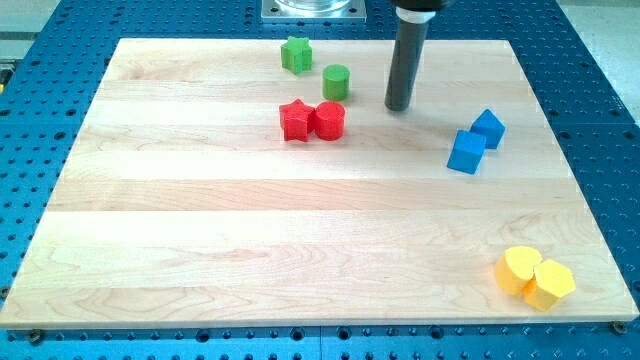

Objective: Place the green star horizontally left to the green circle

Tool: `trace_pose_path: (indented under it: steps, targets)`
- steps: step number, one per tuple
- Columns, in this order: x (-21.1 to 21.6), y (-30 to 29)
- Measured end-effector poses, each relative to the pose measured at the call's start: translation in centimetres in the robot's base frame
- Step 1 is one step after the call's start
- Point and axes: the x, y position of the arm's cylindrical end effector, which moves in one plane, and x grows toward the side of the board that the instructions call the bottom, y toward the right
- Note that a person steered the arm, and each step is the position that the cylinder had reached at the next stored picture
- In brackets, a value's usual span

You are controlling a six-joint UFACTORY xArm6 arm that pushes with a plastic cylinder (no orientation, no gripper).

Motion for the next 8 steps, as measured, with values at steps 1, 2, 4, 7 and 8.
trace_pose_path:
  steps: [1,2,4,7,8]
  targets:
    - [-1.0,-6.4]
    - [-1.1,-6.6]
    - [-9.0,-5.2]
    - [-13.0,-17.4]
    - [-7.4,-22.9]
